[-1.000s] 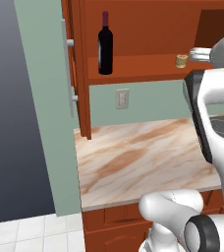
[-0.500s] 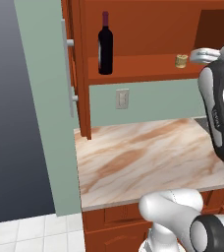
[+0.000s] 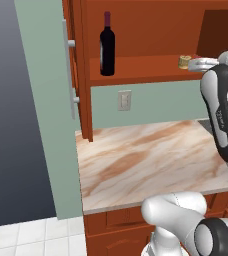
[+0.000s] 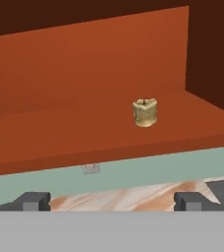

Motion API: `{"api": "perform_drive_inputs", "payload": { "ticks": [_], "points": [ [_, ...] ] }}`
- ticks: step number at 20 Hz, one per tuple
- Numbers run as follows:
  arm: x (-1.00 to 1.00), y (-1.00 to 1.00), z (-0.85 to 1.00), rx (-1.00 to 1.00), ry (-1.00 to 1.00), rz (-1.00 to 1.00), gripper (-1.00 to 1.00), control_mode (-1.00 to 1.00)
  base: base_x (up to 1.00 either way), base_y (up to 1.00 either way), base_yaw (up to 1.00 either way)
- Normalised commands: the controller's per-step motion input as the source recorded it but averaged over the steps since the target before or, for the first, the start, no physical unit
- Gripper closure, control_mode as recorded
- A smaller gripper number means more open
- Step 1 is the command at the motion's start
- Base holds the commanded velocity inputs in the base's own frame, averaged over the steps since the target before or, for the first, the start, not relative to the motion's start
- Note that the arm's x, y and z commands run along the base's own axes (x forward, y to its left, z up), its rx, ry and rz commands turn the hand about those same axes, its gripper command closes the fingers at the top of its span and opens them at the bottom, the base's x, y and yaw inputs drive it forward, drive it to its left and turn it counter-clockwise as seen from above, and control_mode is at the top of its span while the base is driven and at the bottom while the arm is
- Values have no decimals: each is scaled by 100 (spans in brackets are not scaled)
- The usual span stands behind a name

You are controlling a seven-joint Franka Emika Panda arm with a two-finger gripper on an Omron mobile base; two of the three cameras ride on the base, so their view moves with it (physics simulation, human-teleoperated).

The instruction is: Get the candle and the wine from the cabinet and move them to the dining counter.

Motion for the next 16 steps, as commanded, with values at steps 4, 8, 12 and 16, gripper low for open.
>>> {"api": "perform_drive_inputs", "payload": {
  "ticks": [4, 8, 12, 16],
  "points": [
    [21, 3, -8, -1, 0, 0, -100, -100, 0, 0, 0],
    [4, 0, 0, 0, 0, 0, -100, -100, 0, 0, 0],
    [7, 0, 0, 0, 0, 0, -100, -100, 0, 0, 0],
    [8, 0, 0, -7, 0, 0, -100, -100, 0, 0, 0]
  ]
}}
